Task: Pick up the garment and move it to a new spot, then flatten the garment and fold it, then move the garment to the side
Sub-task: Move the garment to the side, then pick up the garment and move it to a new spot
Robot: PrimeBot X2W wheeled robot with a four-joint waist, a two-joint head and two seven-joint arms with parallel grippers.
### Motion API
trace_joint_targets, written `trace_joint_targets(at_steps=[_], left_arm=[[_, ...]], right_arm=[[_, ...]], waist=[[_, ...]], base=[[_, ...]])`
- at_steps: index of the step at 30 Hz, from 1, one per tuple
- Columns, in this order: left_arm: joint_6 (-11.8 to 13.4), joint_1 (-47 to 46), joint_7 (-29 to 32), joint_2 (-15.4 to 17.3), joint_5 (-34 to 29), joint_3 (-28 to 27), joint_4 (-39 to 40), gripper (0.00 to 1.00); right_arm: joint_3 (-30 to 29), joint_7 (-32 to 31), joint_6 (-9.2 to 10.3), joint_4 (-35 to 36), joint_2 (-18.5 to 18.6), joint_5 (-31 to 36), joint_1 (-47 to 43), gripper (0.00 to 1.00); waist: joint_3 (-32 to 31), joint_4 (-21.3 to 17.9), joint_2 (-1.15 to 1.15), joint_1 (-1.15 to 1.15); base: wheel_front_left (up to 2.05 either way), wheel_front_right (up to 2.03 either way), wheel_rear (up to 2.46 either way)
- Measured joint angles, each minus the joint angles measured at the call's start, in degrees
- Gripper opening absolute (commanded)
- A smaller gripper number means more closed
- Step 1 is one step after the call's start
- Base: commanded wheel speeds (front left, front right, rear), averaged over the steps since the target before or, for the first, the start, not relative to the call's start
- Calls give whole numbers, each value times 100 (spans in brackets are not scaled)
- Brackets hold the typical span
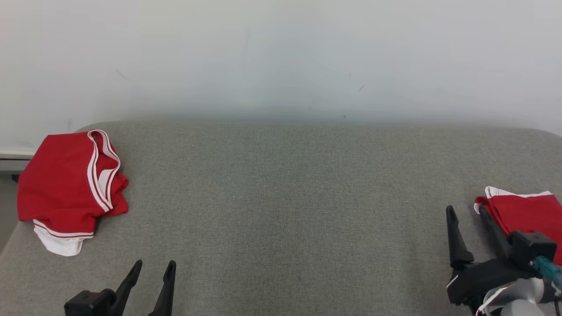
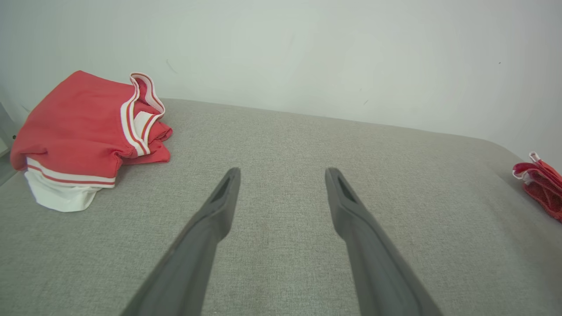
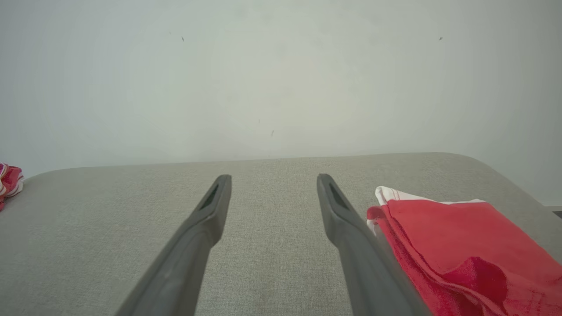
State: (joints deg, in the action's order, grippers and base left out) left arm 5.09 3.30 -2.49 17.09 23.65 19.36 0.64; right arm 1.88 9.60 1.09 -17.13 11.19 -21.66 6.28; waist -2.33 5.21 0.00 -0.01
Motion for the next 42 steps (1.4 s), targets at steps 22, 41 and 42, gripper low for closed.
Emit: trace_joint_targets(at_steps=[22,41,42], left_arm=[[91,141,-65,16,-2,-168,134,100],[96,109,-5,-84,-55,-14,232,100],[96,108,-4,-87,-65,-7,232,100]], right_arm=[[35,183,344,861,-280,108,-958,100],[68,12,353,1127,-279,107,-1159,100],[69,-3,353,1128,-279,105,-1180,100]], waist=[[-19,-156,0,0],[-33,-34,0,1],[-34,-3,0,1]], base=[[0,0,0],[0,0,0],[0,0,0]])
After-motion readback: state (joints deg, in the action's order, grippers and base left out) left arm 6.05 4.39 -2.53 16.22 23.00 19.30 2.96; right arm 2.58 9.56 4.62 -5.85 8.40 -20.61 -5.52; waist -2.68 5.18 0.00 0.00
